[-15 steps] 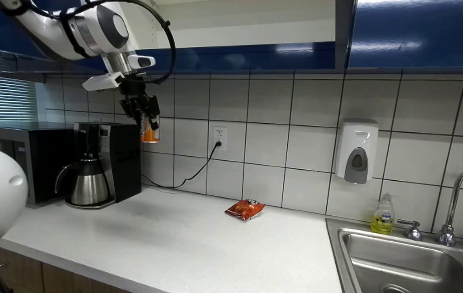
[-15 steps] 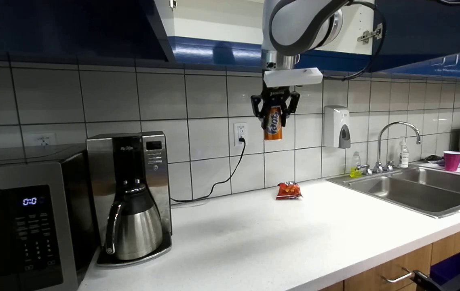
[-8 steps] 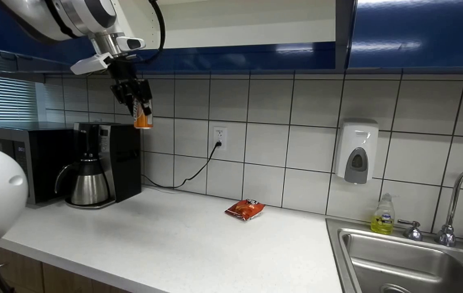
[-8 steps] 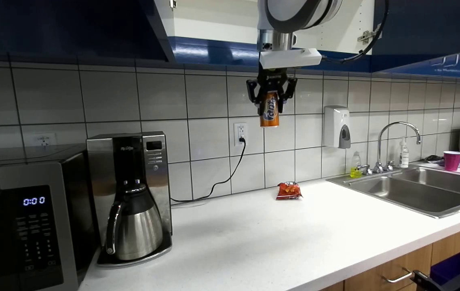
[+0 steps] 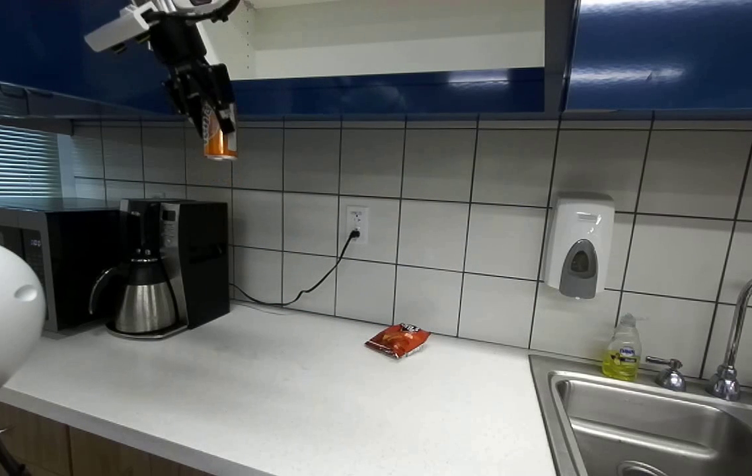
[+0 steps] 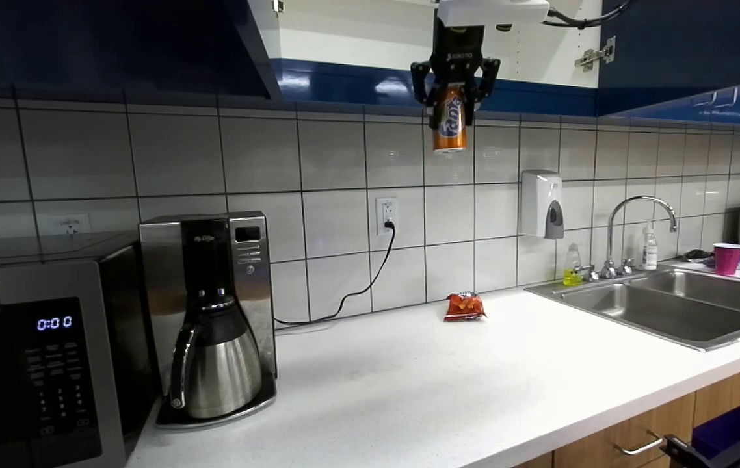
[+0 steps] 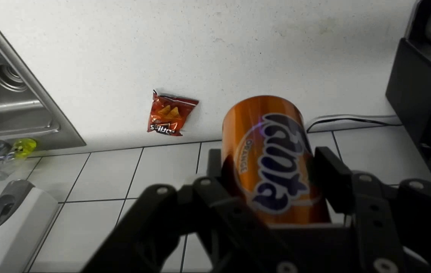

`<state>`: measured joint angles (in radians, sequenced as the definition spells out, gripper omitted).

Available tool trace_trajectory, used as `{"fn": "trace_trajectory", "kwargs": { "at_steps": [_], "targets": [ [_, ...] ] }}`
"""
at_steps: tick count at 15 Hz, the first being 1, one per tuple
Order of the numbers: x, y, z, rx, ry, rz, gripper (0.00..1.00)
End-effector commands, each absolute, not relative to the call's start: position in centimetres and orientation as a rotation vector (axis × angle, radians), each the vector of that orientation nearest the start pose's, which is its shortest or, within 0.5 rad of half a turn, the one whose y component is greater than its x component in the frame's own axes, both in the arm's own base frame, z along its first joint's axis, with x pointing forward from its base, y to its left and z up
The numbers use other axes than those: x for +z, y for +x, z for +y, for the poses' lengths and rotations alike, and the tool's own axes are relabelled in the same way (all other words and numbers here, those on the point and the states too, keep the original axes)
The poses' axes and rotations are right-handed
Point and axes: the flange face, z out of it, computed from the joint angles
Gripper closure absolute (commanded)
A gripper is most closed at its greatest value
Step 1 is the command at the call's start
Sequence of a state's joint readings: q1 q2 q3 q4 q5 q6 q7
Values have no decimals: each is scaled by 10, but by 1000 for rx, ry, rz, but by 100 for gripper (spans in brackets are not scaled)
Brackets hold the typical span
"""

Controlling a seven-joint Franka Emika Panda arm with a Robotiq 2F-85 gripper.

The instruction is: Put the orange can in the open upper cabinet.

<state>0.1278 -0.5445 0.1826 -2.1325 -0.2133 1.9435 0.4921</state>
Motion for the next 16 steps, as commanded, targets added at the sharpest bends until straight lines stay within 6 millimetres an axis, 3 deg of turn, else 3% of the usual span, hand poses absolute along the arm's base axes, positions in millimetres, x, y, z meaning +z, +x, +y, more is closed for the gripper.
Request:
{"fn": "trace_trajectory", "kwargs": {
  "at_steps": [1, 6, 16],
  "targets": [
    [690, 391, 135, -712, -3210, 207, 62],
    [727, 400, 144, -730, -3199, 205, 62],
    [787, 441, 165, -764, -3153, 211, 62]
  ]
}}
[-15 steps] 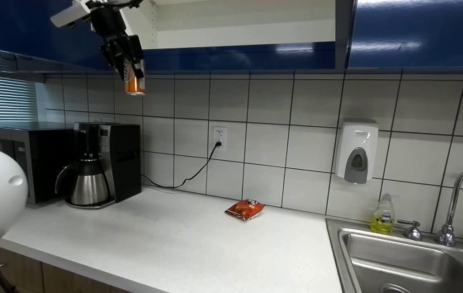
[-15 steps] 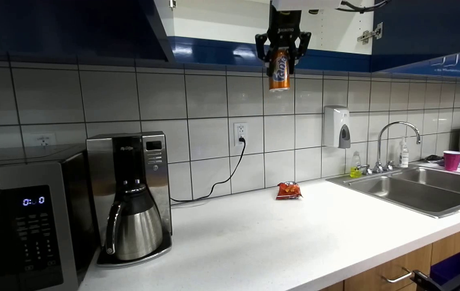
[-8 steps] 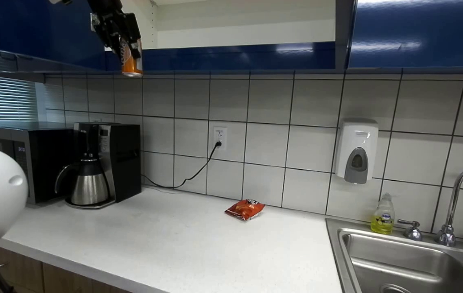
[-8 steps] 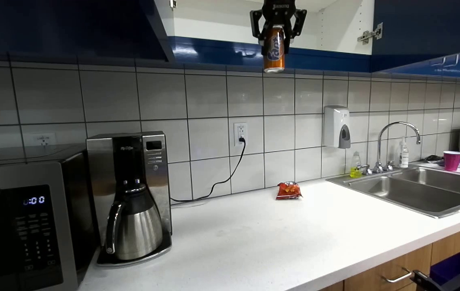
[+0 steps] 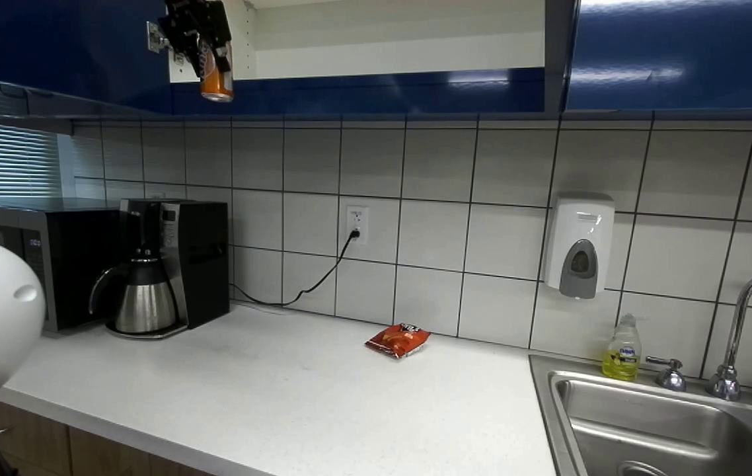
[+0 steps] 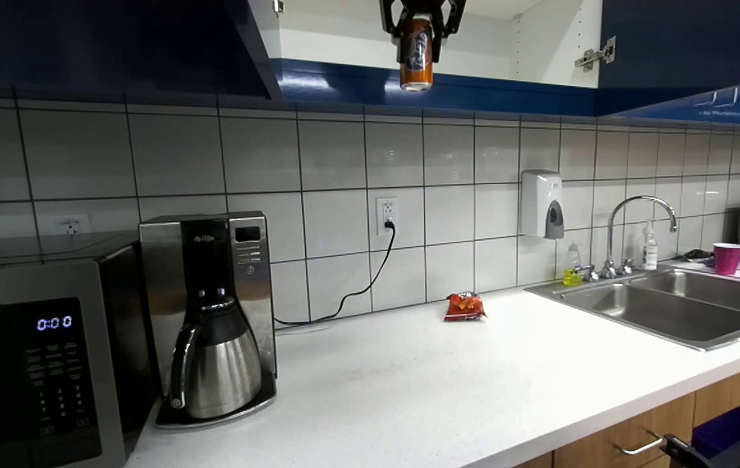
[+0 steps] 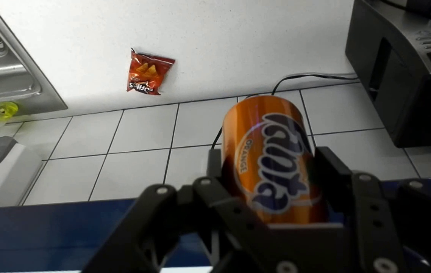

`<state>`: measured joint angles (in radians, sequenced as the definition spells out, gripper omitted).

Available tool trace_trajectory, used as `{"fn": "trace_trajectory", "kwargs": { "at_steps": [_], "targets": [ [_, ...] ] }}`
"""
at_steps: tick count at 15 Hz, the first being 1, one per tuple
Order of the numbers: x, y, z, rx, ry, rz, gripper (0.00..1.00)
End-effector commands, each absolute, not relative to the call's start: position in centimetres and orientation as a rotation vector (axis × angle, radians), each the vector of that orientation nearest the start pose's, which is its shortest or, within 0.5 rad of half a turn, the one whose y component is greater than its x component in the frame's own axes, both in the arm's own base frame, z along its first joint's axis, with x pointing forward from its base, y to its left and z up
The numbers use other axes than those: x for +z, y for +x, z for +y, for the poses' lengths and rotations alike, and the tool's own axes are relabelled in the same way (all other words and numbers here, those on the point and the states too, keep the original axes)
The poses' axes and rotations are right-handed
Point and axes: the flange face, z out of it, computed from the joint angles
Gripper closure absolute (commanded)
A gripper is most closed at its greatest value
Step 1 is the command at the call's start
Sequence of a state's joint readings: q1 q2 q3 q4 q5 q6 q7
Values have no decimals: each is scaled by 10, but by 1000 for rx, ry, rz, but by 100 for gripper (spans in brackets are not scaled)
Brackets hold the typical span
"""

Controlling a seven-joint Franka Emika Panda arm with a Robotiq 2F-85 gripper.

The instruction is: Put the orange can in the open upper cabinet.

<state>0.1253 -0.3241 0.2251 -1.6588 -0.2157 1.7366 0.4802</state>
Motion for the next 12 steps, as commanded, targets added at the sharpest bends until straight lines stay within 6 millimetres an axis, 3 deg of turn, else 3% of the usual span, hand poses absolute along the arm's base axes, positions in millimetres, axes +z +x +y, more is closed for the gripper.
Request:
{"fn": "trace_trajectory", "kwargs": {
  "at_steps": [1, 12],
  "targets": [
    [791, 444, 166, -762, -3151, 214, 62],
    [821, 473, 175, -797, -3130, 228, 62]
  ]
}}
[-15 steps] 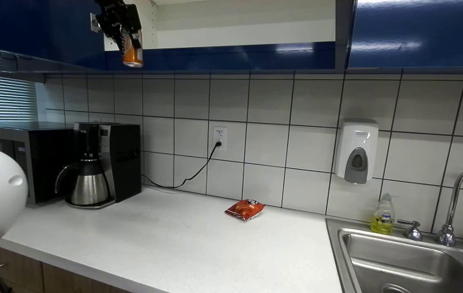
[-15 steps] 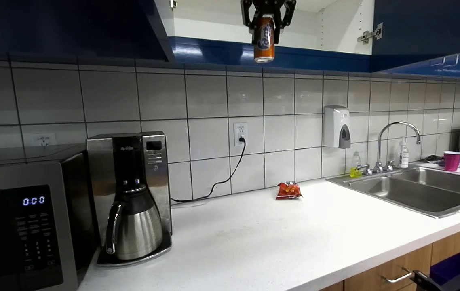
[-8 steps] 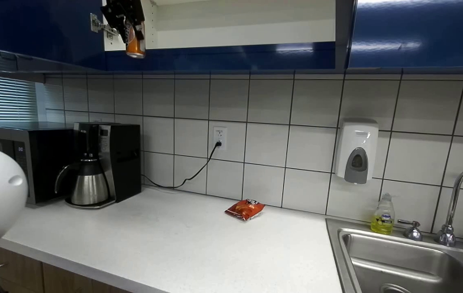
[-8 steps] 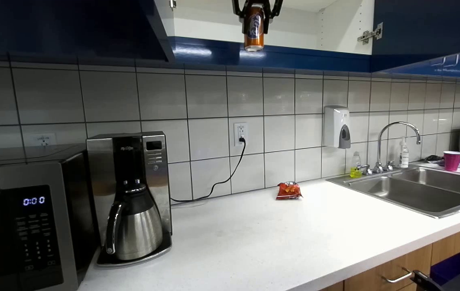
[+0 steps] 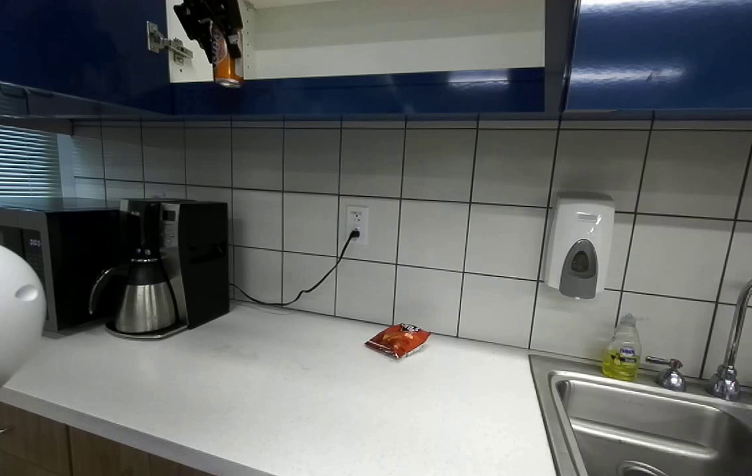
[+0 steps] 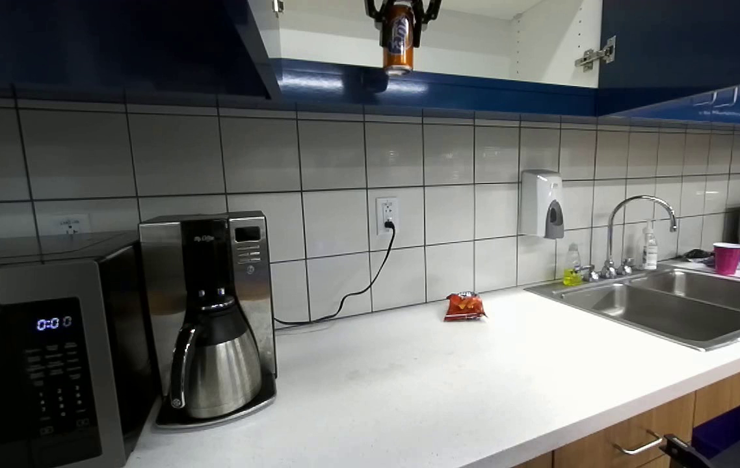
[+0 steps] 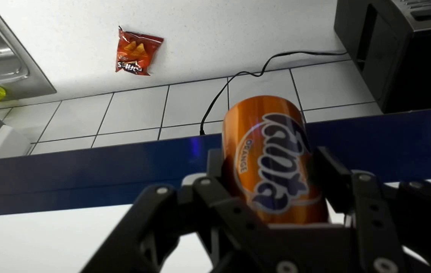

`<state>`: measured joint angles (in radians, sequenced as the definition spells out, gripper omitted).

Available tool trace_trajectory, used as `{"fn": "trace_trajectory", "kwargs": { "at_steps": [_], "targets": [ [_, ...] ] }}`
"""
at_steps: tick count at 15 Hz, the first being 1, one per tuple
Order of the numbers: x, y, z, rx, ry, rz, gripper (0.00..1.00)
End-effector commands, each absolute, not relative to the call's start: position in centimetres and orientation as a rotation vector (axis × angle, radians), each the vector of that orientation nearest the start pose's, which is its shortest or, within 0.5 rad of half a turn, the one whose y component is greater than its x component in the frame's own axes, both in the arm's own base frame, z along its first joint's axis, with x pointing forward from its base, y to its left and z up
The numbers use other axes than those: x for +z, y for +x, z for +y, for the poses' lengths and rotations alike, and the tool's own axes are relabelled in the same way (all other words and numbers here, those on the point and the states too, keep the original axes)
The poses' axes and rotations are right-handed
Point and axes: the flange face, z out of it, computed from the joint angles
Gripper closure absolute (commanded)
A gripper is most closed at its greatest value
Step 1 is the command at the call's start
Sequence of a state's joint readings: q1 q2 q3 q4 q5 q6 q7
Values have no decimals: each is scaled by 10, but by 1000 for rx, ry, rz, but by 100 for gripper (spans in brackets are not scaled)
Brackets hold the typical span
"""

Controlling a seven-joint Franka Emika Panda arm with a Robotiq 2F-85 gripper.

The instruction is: Put the orange can in the open upper cabinet.

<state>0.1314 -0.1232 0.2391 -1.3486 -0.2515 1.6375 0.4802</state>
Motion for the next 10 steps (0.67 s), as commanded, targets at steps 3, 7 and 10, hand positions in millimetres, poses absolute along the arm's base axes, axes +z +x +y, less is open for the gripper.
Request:
{"fn": "trace_trajectory", "kwargs": {
  "at_steps": [3, 7, 10],
  "targets": [
    [829, 474, 180, -819, -3124, 217, 62],
    [838, 473, 183, -838, -3113, 210, 62],
    [845, 473, 182, -855, -3105, 214, 62]
  ]
}}
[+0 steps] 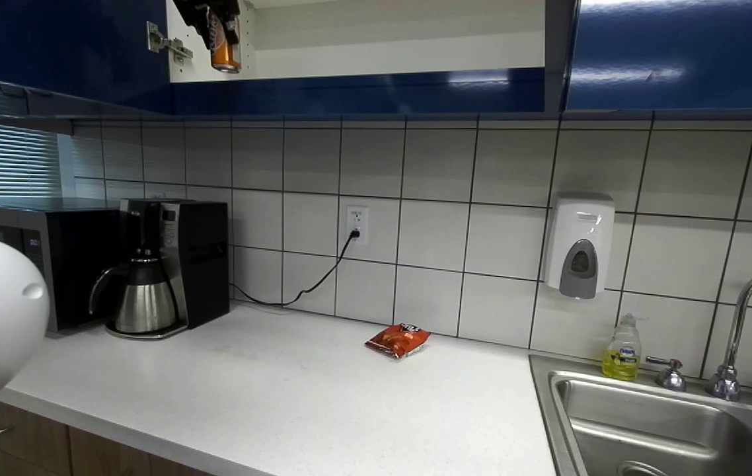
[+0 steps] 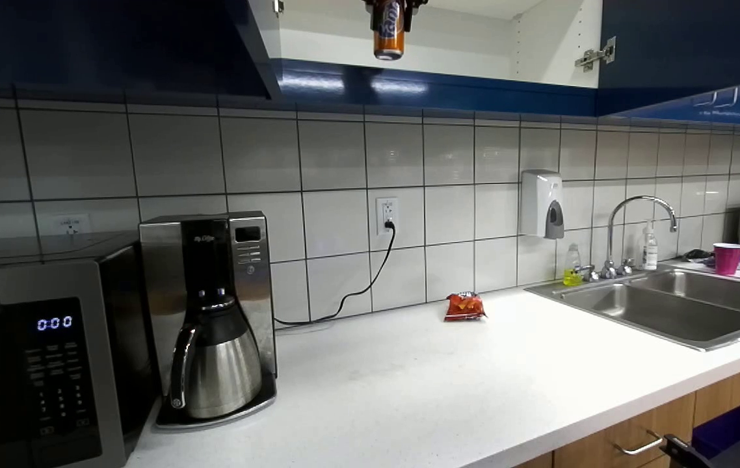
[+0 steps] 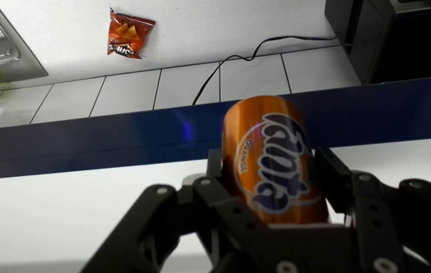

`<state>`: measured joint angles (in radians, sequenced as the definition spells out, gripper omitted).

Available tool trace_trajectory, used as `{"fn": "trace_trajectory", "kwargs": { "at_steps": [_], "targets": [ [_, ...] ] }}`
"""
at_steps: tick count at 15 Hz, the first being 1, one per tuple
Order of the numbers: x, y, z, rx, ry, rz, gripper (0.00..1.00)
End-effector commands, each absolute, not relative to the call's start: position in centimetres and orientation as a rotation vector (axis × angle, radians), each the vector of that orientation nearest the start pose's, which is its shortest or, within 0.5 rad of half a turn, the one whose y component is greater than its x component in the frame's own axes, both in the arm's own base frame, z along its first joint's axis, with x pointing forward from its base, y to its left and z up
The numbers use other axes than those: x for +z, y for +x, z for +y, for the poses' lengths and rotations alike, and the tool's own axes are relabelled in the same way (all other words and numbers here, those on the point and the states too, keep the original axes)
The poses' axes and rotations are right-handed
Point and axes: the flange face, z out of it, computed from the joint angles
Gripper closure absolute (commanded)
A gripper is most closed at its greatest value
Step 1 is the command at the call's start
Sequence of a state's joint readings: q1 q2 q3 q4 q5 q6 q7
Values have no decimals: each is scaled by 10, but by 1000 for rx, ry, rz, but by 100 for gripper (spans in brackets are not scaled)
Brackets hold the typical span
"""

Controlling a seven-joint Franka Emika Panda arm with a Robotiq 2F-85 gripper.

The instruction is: Put the orange can in the open upper cabinet.

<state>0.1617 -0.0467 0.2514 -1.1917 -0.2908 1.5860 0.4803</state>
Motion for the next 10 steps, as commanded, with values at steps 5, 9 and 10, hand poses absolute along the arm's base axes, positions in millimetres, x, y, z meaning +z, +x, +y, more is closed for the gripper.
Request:
{"fn": "trace_trajectory", "kwargs": {
  "at_steps": [5, 9, 10],
  "targets": [
    [853, 477, 178, -867, -3106, 238, 62],
    [853, 485, 172, -853, -3111, 263, 62],
    [853, 488, 170, -847, -3114, 270, 62]
  ]
}}
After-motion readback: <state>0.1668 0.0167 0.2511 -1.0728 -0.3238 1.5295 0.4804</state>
